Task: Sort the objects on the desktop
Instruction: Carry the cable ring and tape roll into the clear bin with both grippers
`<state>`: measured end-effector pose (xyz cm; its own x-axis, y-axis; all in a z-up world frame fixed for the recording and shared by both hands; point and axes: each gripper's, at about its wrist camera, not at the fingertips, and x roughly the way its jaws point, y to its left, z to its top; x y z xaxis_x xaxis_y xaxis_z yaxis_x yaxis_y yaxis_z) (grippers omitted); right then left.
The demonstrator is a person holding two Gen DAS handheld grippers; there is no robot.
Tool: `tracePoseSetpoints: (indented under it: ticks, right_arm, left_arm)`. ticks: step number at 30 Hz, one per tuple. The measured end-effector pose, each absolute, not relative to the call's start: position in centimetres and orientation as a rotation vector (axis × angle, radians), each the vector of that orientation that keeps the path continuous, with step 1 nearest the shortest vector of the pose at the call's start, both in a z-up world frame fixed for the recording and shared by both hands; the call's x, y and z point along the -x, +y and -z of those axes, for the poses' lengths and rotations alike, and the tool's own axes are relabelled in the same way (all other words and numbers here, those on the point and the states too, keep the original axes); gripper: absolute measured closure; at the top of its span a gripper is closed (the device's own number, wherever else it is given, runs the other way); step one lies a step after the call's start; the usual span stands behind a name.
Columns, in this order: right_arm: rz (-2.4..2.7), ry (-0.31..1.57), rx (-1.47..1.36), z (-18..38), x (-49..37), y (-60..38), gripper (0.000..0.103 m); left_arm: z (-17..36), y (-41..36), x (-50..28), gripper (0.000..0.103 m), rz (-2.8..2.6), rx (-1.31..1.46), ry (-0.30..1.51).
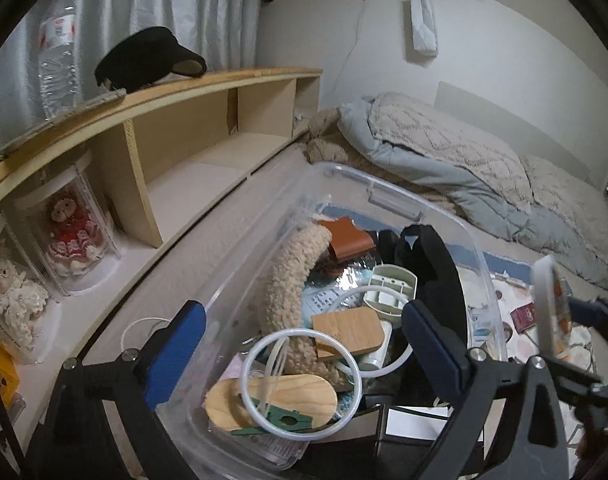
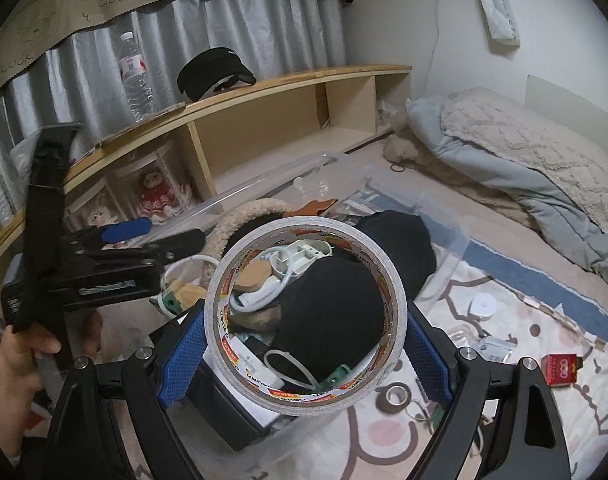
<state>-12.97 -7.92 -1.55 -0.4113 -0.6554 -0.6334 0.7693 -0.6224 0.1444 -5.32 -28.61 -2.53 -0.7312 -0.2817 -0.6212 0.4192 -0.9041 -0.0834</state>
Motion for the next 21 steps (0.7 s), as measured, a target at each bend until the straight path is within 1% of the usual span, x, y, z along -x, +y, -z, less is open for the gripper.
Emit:
tracePoseSetpoints:
  ticks: [6, 15, 21]
  right_arm:
    - [2.084, 0.213, -0.863, 2.2, 12.8, -11.3, 0.013]
    - [2.021, 0.156, -0.906, 3.0, 12.8, -16.8, 0.013]
    - [1.999, 0.188, -0.936, 4.0, 13.1, -19.4, 0.013]
  left_arm:
    - [1.3, -29.2, 3.7, 0.004, 2.583, -0.803, 0.270]
    - [0.5, -32.8, 1.5, 0.004, 2.501, -0.719, 0.373]
    - [0.4, -35.1, 0.1, 0.004, 2.452, -0.676, 0.439]
